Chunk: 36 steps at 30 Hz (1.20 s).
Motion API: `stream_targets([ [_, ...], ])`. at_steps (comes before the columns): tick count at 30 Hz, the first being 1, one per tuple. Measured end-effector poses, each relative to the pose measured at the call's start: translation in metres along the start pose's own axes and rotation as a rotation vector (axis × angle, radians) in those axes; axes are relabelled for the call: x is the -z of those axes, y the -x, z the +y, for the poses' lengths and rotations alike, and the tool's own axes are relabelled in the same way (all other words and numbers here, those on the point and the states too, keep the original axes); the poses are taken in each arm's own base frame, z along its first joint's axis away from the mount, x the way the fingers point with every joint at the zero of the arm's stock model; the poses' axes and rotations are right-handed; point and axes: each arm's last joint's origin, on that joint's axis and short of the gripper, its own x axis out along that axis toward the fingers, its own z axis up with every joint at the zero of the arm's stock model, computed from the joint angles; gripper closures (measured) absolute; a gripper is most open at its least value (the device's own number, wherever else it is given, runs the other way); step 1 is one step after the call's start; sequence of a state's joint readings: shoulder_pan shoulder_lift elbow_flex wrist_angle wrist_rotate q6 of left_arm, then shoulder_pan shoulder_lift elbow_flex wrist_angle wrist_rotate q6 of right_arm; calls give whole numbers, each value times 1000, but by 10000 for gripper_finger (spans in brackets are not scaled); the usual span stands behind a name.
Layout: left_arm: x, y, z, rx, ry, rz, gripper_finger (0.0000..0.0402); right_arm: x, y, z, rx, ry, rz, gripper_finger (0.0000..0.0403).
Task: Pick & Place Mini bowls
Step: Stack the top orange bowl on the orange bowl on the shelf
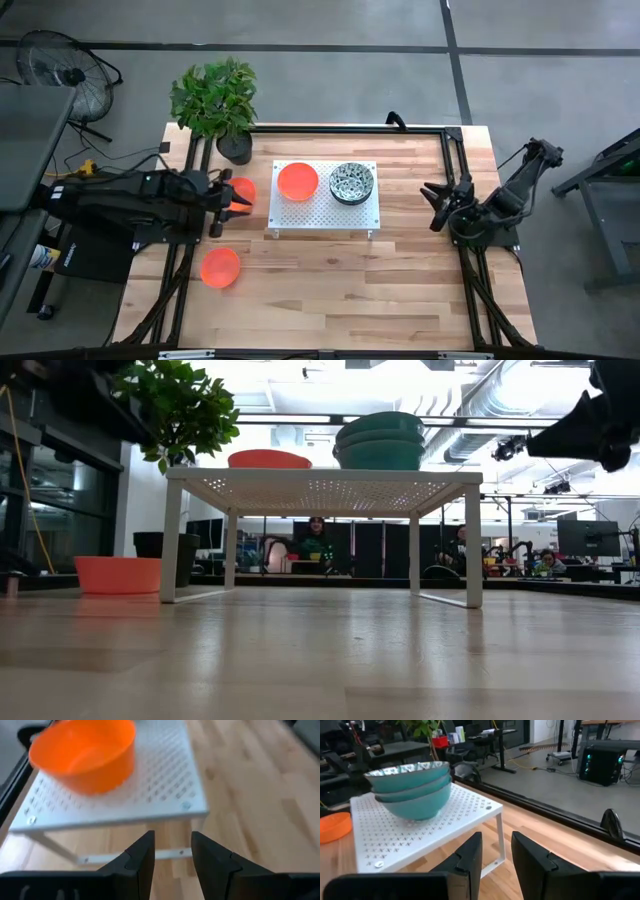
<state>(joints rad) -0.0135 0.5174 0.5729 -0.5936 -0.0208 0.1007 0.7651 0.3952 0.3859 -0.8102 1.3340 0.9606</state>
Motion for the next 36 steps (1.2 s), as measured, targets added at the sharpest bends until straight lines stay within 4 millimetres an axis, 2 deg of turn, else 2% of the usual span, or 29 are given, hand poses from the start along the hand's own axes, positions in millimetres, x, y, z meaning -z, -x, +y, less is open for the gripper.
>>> stream_targets([
  [5,9,-6,1,-45,-2,93,277,3,-2,-3,14,-2,0,309],
  [11,24,-10,1,-87,-15,295,277,3,-2,-2,-12,13,34,309],
  [17,29,-20,1,-117,-11,412,277,3,-2,-2,-16,17,39,309],
  [23,32,-36,3,-204,8,519,277,3,-2,-2,-18,18,40,309],
  [30,40,-59,6,-199,46,667,277,3,-2,-1,-21,18,45,309],
  [36,46,-68,18,-198,112,733,277,3,-2,-1,-28,28,50,309],
])
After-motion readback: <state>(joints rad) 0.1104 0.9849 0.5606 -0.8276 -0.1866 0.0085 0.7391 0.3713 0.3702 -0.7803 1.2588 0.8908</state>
